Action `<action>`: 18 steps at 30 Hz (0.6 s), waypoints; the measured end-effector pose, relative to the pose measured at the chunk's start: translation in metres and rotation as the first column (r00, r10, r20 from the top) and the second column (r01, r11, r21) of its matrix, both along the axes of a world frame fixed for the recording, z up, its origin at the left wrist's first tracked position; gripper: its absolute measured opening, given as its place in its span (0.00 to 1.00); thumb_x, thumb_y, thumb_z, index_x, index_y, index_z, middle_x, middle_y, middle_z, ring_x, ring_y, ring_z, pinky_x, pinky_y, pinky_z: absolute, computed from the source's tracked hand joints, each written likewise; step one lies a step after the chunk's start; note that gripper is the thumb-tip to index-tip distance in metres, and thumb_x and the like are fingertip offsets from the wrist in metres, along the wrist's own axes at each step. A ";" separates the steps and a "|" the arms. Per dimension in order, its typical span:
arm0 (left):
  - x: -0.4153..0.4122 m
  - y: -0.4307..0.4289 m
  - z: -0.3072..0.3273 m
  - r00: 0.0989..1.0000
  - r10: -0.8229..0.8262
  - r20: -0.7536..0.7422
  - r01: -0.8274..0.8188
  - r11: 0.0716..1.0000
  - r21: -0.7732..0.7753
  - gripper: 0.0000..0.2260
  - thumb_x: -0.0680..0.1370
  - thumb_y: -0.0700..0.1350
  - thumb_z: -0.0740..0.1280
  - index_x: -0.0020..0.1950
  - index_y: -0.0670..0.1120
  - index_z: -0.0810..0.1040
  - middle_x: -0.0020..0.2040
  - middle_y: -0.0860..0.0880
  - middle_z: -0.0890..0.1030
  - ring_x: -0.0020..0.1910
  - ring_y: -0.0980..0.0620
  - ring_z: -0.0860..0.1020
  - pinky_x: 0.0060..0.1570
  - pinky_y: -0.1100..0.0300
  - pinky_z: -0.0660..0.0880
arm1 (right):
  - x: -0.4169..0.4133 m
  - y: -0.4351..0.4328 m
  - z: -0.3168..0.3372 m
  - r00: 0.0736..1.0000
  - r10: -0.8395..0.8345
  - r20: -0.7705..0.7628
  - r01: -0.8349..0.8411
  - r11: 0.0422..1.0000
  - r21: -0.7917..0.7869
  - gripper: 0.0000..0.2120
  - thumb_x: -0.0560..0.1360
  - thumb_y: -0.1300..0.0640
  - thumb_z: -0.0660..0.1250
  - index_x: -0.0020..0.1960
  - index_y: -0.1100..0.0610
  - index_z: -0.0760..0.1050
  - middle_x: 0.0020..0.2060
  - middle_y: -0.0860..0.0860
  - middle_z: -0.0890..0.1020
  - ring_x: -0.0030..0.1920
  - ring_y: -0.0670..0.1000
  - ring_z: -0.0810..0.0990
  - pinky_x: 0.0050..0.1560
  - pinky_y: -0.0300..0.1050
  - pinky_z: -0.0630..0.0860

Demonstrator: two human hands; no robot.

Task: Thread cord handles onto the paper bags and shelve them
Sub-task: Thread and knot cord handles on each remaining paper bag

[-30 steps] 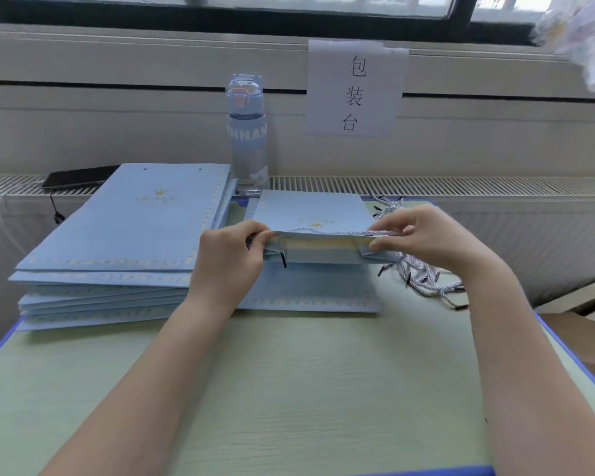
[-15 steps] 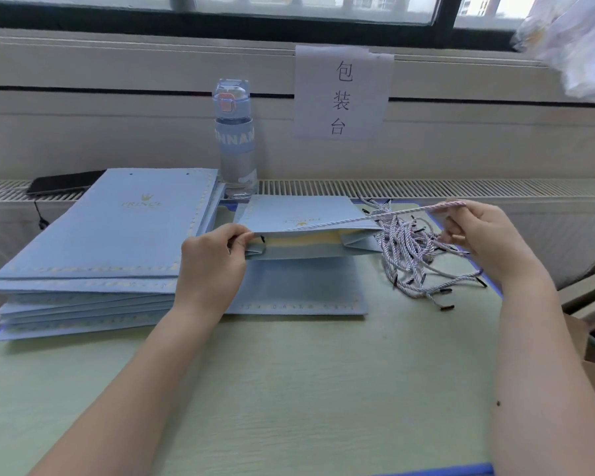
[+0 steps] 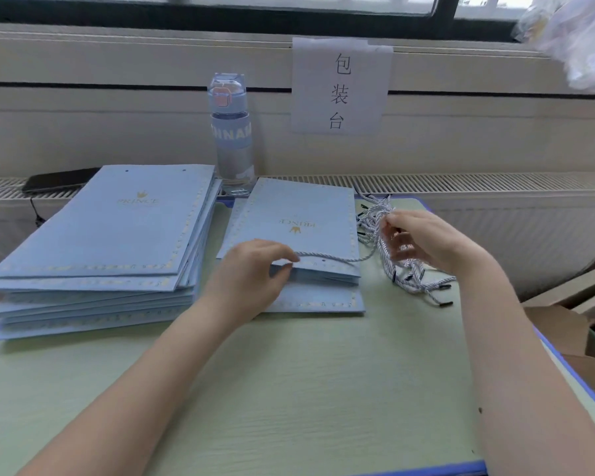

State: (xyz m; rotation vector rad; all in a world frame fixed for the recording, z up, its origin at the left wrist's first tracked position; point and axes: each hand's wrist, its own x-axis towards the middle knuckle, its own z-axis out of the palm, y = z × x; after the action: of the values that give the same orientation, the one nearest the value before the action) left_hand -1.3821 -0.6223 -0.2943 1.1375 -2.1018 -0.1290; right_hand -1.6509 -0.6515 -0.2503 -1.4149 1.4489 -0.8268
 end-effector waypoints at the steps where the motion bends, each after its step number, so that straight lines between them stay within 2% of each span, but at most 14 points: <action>1: -0.005 -0.003 -0.001 0.997 -0.050 0.057 0.046 0.997 0.060 0.07 0.74 0.38 0.70 0.49 0.45 0.84 0.48 0.51 0.84 0.48 0.50 0.82 0.51 0.56 0.77 | 0.001 -0.003 -0.003 0.998 -0.016 -0.060 0.013 0.999 -0.046 0.13 0.81 0.58 0.57 0.40 0.57 0.76 0.36 0.51 0.73 0.35 0.49 0.71 0.38 0.43 0.72; 3: -0.015 -0.010 0.000 0.976 -0.127 0.178 0.099 0.982 0.159 0.08 0.76 0.42 0.67 0.53 0.45 0.83 0.52 0.51 0.83 0.52 0.50 0.80 0.51 0.51 0.77 | 0.002 -0.007 -0.006 0.988 -0.067 -0.140 0.052 0.993 -0.104 0.11 0.78 0.56 0.62 0.41 0.54 0.80 0.37 0.51 0.73 0.38 0.50 0.70 0.43 0.45 0.71; 6: -0.028 -0.024 0.004 0.932 -0.138 0.335 0.068 0.975 0.211 0.14 0.79 0.48 0.63 0.63 0.48 0.78 0.63 0.53 0.78 0.60 0.51 0.75 0.56 0.52 0.74 | 0.009 -0.005 -0.006 0.994 -0.064 -0.083 0.053 0.990 -0.131 0.06 0.76 0.56 0.67 0.43 0.52 0.83 0.34 0.51 0.72 0.35 0.49 0.68 0.41 0.43 0.68; 9: -0.029 -0.030 -0.006 0.940 -0.121 0.319 0.053 0.975 0.214 0.18 0.80 0.52 0.63 0.68 0.49 0.73 0.68 0.55 0.73 0.65 0.53 0.71 0.61 0.56 0.70 | 0.021 -0.002 -0.008 1.000 0.000 -0.019 -0.003 0.987 -0.160 0.04 0.75 0.59 0.68 0.45 0.53 0.82 0.32 0.47 0.80 0.34 0.45 0.75 0.40 0.36 0.74; 11: -0.025 -0.030 -0.014 0.966 -0.132 0.223 0.081 0.971 0.224 0.17 0.79 0.53 0.64 0.64 0.46 0.77 0.64 0.51 0.77 0.63 0.51 0.73 0.60 0.55 0.70 | 0.032 -0.002 -0.012 0.998 0.047 -0.039 -0.054 0.983 -0.173 0.05 0.76 0.61 0.67 0.44 0.55 0.80 0.34 0.47 0.83 0.35 0.42 0.79 0.42 0.34 0.77; 13: -0.020 -0.034 -0.018 0.980 -0.129 0.152 0.101 0.979 0.179 0.17 0.77 0.56 0.64 0.56 0.44 0.81 0.53 0.47 0.83 0.51 0.48 0.79 0.53 0.51 0.74 | 0.043 -0.003 -0.016 0.995 0.050 -0.086 -0.066 0.979 -0.193 0.06 0.76 0.62 0.67 0.42 0.55 0.79 0.33 0.47 0.83 0.33 0.42 0.80 0.41 0.34 0.77; 15: -0.014 -0.037 -0.018 0.987 -0.130 0.090 0.119 0.985 0.124 0.16 0.75 0.56 0.65 0.51 0.45 0.84 0.44 0.47 0.85 0.42 0.48 0.81 0.45 0.52 0.77 | 0.053 -0.004 -0.020 0.987 0.029 -0.156 -0.066 0.968 -0.241 0.07 0.75 0.60 0.68 0.39 0.54 0.79 0.31 0.47 0.83 0.29 0.42 0.78 0.37 0.32 0.75; 18: -0.011 -0.037 -0.017 0.983 -0.157 0.092 0.153 0.987 0.047 0.17 0.74 0.57 0.64 0.47 0.46 0.85 0.38 0.50 0.85 0.35 0.49 0.81 0.38 0.54 0.77 | 0.066 -0.004 -0.030 0.949 -0.001 -0.316 -0.102 0.945 -0.310 0.05 0.73 0.56 0.71 0.39 0.55 0.80 0.29 0.46 0.81 0.26 0.39 0.75 0.35 0.33 0.73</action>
State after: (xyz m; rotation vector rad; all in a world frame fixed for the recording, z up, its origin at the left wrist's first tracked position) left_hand -1.3934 -0.6589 -0.3117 1.0198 -2.2816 -0.1938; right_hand -1.5850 -0.6558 -0.2806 -1.8944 1.5517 -0.8641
